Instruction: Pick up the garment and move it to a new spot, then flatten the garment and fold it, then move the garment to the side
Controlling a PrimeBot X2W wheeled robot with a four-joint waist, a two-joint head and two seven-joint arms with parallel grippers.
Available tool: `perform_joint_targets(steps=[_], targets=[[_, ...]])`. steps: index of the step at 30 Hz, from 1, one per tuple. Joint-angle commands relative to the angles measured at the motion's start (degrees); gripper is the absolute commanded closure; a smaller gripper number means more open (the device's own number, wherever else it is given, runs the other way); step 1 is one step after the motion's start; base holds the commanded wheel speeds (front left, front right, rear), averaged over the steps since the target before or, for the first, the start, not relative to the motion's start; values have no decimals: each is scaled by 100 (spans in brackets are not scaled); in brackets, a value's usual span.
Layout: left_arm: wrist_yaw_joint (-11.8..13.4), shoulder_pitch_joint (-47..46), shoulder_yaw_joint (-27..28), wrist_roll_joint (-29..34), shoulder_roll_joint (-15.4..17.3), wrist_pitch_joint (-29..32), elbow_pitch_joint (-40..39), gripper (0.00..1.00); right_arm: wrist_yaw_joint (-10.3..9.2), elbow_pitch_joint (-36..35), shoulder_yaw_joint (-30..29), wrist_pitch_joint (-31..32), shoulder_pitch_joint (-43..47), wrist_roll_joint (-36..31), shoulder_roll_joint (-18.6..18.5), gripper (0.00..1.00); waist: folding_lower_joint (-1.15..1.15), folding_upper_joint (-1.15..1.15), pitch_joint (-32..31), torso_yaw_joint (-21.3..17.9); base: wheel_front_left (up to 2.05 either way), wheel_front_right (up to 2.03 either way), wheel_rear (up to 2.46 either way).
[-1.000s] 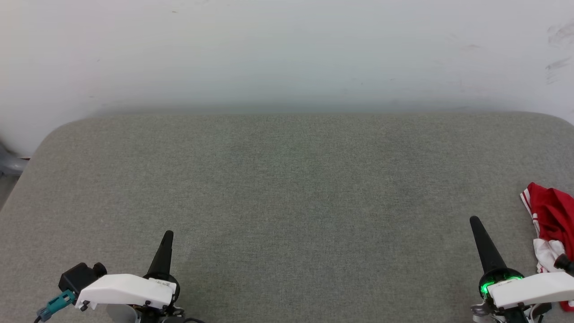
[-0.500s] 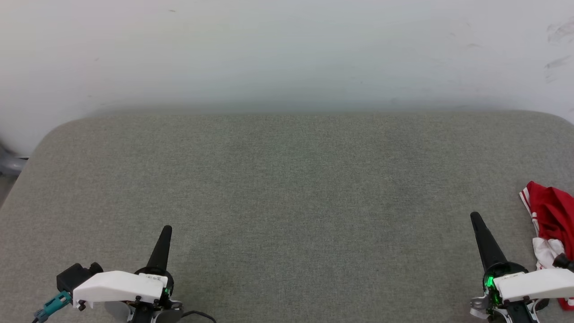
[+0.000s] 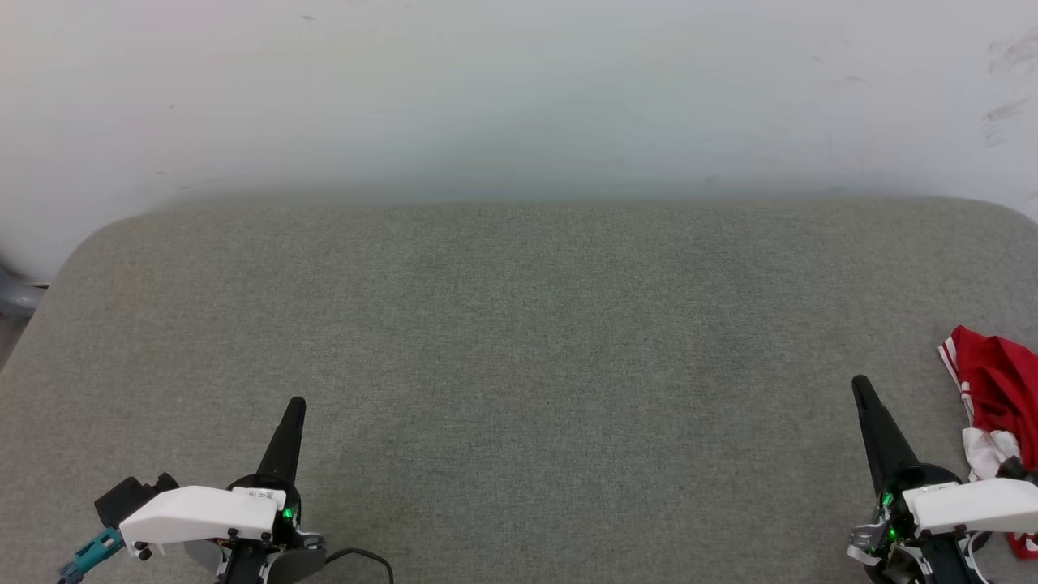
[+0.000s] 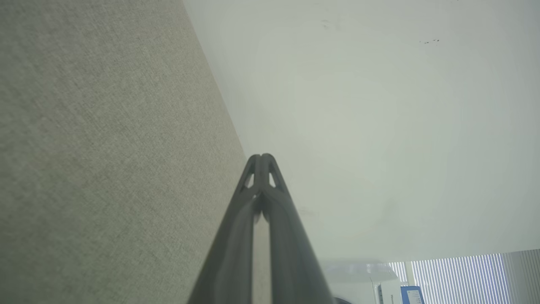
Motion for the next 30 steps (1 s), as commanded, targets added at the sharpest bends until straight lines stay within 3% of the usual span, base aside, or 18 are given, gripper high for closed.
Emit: perform_joint_targets(steps=[1,30], targets=[[-45,-91,52,-94,-22,38,-8,100,-1,17,-6,16,-122,117,-26,100,0,0,1,-1,0,0,0],[-227,-177,366,-1156,-182,360,44,100,-2,403,-48,66,-356,1279,4,100,0,0,37,-32,0,0,0]])
